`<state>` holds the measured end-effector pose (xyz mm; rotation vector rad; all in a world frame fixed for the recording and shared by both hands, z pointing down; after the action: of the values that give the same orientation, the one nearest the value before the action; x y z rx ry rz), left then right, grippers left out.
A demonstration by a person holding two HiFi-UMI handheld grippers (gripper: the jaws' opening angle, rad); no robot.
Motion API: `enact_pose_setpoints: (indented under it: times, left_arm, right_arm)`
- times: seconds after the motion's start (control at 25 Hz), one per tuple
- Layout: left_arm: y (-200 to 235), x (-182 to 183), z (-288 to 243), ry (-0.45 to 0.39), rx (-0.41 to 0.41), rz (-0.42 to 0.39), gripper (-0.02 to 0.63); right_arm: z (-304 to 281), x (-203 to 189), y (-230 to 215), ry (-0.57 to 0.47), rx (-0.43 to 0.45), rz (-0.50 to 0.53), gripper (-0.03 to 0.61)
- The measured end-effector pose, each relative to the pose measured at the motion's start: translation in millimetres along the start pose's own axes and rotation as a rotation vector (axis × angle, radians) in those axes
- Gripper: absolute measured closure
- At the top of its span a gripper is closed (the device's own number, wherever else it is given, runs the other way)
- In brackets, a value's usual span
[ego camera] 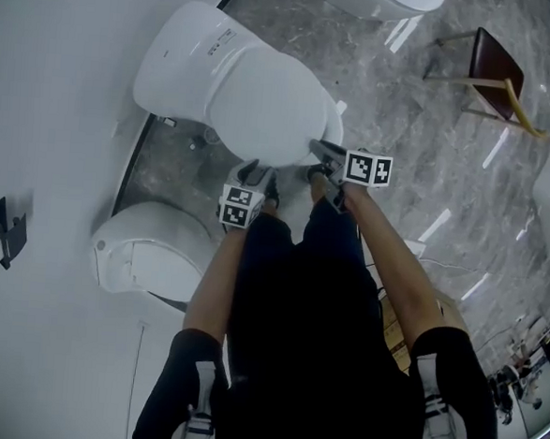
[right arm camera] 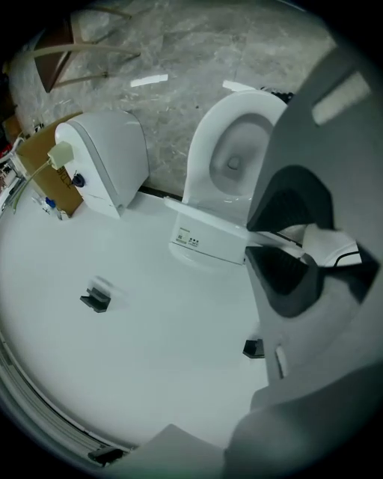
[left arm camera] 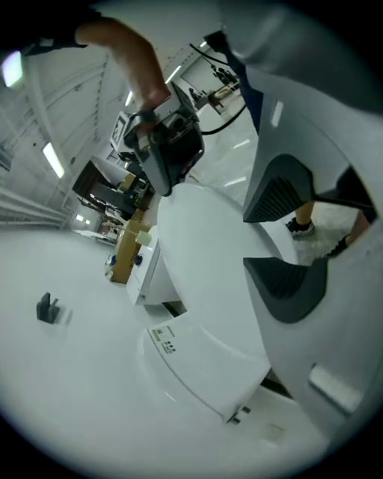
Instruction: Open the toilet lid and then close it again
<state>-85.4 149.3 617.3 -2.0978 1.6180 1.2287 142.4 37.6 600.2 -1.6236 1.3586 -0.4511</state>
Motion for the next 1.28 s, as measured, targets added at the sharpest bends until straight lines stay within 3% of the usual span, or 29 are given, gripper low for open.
enact_pose_setpoints:
  times: [0.44,0.72,0.88,1.28]
  left_arm:
    - [-36.5,29.9,-4.4,-0.006,0.052,-0.208,0.456]
    - [-48.0,53.1,-11.9,0.030,0.136,-0.435,0.456]
    - [-33.9,62.1,-5.5,0.013,0.130,-0.466,0.468]
    - [7.8,86.5,15.1,-0.043,0.004,-0.483,0.472]
  right_arm:
    - [-11.0,15.4,23.4,0.118,0.084,0.047,0.511]
    - [-21.5,24.1,41.9,0.193,0.093,0.105,0.505]
    - [-29.0,24.5,59.8,0.158,0.087,0.111,0.503]
    - [-50.3,25.3,104.0,0.024,0.047,0.183,0.485]
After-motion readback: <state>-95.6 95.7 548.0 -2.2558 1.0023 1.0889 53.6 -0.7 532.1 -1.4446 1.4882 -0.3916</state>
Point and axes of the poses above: the fingertips, and each gripper's own axes: z backward along the fingers, y to its left, x out of its top, the point moved 9 cm from there along z, backward along the fingers, and after that the axes turned 13 degrees about -y, right-handed, at the moved point
